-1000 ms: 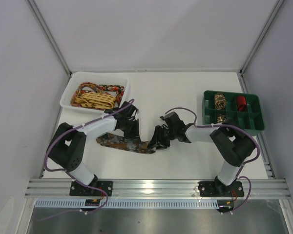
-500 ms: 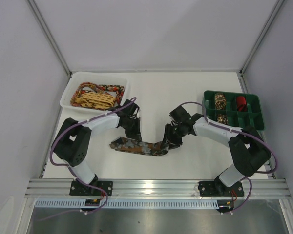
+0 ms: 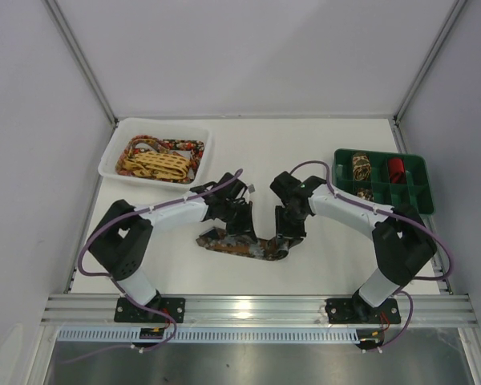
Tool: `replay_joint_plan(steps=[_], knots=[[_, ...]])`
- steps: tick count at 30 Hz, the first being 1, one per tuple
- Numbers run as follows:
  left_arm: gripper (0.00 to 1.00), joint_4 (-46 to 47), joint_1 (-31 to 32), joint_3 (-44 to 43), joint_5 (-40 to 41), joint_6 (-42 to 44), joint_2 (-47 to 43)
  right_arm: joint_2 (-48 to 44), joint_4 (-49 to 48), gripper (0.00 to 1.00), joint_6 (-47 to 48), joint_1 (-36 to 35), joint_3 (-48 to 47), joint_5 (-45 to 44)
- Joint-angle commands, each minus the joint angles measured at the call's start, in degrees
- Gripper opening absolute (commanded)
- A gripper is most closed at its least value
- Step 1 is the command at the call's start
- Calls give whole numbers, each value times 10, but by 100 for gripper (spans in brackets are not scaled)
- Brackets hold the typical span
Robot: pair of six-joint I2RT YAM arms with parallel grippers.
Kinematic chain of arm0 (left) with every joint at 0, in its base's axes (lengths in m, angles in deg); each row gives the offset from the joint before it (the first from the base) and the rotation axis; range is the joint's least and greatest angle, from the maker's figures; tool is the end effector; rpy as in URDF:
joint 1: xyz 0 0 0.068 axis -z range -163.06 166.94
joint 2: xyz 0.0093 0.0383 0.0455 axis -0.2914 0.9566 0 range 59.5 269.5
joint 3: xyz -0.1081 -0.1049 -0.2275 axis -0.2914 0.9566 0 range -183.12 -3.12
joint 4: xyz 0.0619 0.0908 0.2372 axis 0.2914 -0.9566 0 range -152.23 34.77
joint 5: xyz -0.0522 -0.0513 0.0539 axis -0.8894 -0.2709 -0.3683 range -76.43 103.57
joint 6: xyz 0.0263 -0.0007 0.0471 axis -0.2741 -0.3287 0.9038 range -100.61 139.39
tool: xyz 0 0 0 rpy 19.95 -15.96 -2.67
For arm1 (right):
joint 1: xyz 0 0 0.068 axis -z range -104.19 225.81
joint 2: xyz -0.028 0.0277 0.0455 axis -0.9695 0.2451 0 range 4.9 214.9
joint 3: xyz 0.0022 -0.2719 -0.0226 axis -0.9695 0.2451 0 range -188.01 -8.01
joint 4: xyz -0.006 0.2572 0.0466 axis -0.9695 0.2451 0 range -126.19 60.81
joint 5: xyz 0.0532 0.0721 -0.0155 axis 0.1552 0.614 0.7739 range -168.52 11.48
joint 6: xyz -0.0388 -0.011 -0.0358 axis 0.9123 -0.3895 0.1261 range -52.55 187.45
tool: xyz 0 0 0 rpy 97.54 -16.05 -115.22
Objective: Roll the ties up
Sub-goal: Roll the tie
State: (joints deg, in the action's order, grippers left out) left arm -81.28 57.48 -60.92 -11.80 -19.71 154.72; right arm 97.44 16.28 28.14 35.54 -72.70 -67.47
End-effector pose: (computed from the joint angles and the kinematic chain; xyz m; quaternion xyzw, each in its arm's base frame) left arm 0.2351 -0.2211 0.1802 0.0623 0.9489 -0.3075 0.0351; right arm 0.2203 0.1958 0.2085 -0.0164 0.9917 0.1275 0.0032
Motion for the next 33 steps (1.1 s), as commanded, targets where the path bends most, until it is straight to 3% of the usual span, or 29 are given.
replay_joint_plan(steps=[1, 15, 22, 33], knots=[[0, 56, 15, -5, -62, -41, 9, 10, 14, 0, -21, -16, -25, -16], [0, 58, 30, -17, -57, -43, 58, 33, -6, 8, -45, -38, -64, -7], [0, 50, 27, -33, -38, -35, 79, 29, -24, 40, -55, -57, -69, 6], [0, 4, 20, -62, -13, -9, 103, 48, -40, 47, -60, -78, -87, 13]])
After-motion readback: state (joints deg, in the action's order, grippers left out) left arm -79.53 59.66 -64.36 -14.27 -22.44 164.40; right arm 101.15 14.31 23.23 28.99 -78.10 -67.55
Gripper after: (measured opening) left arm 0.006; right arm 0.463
